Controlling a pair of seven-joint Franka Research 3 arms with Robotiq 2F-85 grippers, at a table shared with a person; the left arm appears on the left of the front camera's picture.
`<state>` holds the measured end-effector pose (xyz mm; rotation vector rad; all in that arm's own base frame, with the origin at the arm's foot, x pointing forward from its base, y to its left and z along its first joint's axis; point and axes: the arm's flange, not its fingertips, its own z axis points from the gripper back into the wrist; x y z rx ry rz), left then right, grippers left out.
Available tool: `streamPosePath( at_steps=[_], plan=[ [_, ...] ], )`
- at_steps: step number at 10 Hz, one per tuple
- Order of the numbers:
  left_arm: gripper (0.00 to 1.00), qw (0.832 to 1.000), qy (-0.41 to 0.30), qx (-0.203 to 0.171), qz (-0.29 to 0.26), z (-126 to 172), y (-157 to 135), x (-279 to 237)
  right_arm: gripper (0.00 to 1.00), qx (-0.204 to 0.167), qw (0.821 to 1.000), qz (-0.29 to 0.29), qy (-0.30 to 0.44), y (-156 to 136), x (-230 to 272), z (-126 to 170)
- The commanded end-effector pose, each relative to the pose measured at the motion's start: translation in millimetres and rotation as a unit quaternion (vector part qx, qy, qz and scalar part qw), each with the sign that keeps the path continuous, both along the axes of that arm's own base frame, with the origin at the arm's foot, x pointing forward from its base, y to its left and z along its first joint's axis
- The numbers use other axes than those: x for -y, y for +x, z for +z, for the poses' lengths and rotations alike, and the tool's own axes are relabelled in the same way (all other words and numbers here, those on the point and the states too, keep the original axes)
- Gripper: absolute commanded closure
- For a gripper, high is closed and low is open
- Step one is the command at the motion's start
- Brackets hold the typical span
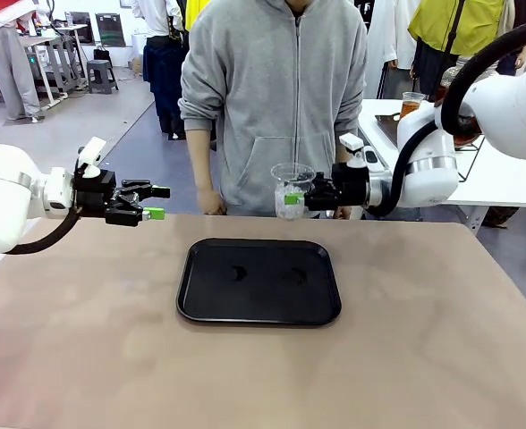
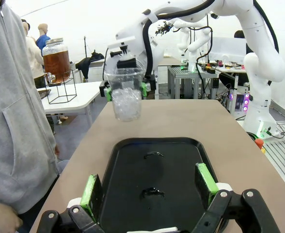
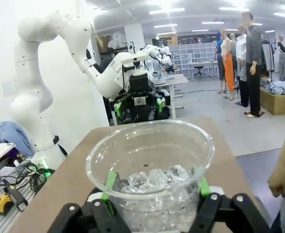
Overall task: Pour the drink into the iced cup.
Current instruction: Pick up the iced cup indicated by the human and present it to them, then open the gripper to release the iced cup you were holding.
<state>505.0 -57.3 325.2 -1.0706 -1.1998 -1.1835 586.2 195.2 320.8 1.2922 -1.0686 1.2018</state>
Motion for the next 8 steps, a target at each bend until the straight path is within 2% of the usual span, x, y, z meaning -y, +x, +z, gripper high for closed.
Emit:
streamPosePath(
  at_steps=[1,3,8],
  plan=[
    [0.0,1.0,0.003,-0.005,0.002,2.8,-0.7,1.5,0.24,-0.005,1.0,0.002,0.006,13.9,-2.8,12.7],
    [0.0,1.0,0.003,-0.005,0.002,2.8,-0.7,1.5,0.24,0.005,1.0,0.0,0.001,6.1,-0.8,8.9],
    [0.0,1.0,0.003,-0.005,0.002,2.8,-0.7,1.5,0.24,0.005,1.0,0.0,0.001,6.1,-0.8,8.9]
  ],
)
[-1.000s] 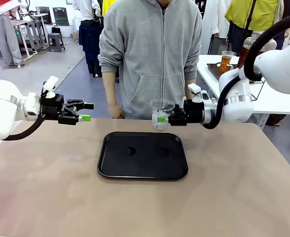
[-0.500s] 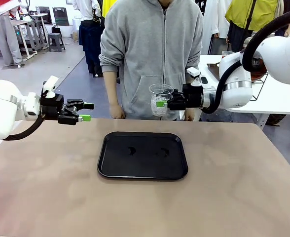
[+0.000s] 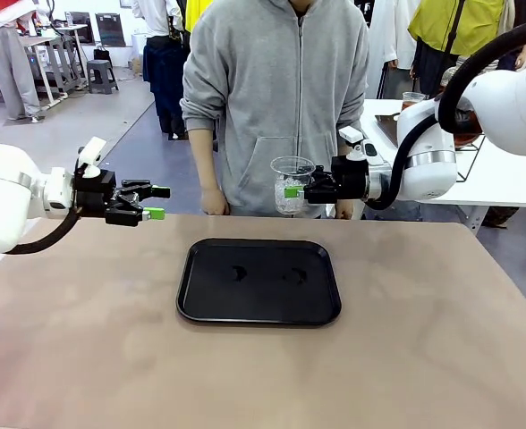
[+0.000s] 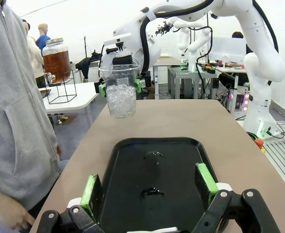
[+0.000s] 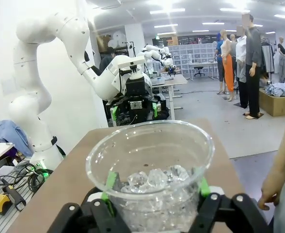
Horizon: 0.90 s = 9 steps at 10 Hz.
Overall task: Pour the drink into the iced cup.
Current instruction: Open the gripper to release the iced cup you were holding.
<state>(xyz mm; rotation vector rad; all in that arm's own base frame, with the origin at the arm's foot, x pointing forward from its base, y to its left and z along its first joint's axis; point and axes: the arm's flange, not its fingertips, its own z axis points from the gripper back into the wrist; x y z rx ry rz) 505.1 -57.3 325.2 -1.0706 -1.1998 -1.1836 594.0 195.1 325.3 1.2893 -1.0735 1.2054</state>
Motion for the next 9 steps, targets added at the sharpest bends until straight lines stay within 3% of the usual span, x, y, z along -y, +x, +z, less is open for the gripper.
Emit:
streamPosePath(
  at_steps=[1,9],
  plan=[
    [0.0,1.0,0.003,-0.005,0.002,2.8,-0.8,1.5,0.24,0.003,1.0,0.0,0.001,-1.6,-0.8,4.5],
    [0.0,1.0,0.003,-0.005,0.002,2.8,-0.8,1.5,0.24,0.003,1.0,0.0,0.001,-1.6,-0.8,4.5]
  ],
)
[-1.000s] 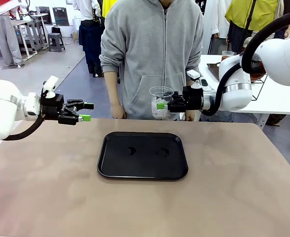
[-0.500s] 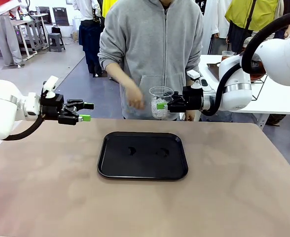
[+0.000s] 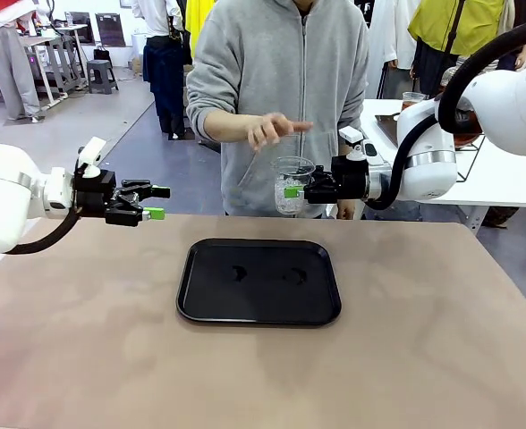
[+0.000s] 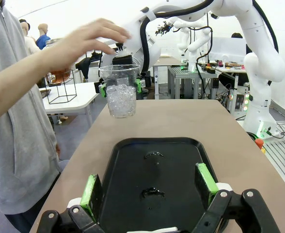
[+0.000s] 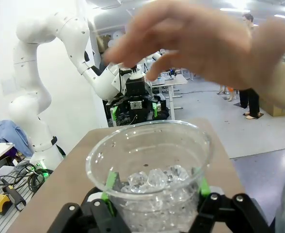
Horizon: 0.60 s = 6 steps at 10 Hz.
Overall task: Pour the drink into the iced cup.
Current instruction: Open the gripper to release the iced cup you were holding.
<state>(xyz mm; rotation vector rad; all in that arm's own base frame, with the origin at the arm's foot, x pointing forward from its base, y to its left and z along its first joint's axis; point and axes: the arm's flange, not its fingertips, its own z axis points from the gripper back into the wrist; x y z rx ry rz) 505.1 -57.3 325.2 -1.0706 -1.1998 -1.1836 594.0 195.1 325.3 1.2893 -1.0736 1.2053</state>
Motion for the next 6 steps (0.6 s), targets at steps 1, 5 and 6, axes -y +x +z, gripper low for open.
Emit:
streamPosePath(
  at_steps=[1,5,6],
  plan=[
    [0.0,1.0,0.003,-0.005,0.002,2.8,-0.8,1.5,0.24,0.003,1.0,0.0,0.001,-1.7,-0.9,4.5],
    [0.0,1.0,0.003,-0.005,0.002,2.8,-0.8,1.5,0.24,0.003,1.0,0.0,0.001,-1.7,-0.9,4.5],
    [0.0,1.0,0.003,-0.005,0.002,2.8,-0.8,1.5,0.24,0.003,1.0,0.0,0.001,-1.7,-0.9,4.5]
  ],
)
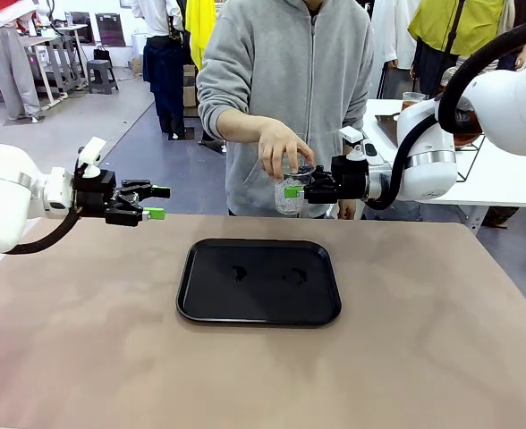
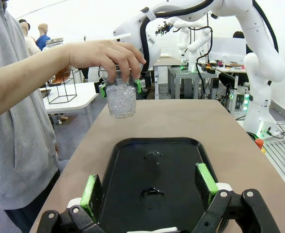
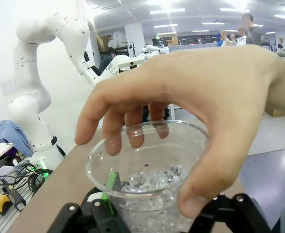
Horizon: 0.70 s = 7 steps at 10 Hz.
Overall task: Pour the drink into the iced cup.
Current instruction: Open the gripper to release the iced cup you were holding.
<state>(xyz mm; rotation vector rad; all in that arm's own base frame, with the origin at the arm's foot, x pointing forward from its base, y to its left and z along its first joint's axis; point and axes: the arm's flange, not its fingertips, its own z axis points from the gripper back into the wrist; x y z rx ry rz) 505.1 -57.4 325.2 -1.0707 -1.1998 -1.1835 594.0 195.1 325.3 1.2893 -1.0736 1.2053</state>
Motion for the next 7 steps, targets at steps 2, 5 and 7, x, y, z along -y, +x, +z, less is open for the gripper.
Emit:
streamPosePath(
  at_steps=[2,5,7],
  plan=[
    [0.0,1.0,0.003,-0.005,0.002,2.8,-0.8,1.5,0.24,0.002,1.0,0.0,0.001,-1.7,-0.9,4.4],
    [0.0,1.0,0.003,-0.005,0.002,2.8,-0.8,1.5,0.24,0.002,1.0,0.0,0.001,-1.7,-0.9,4.4],
    [0.0,1.0,0.003,-0.005,0.002,2.8,-0.8,1.5,0.24,0.002,1.0,0.0,0.001,-1.7,-0.9,4.4]
  ],
)
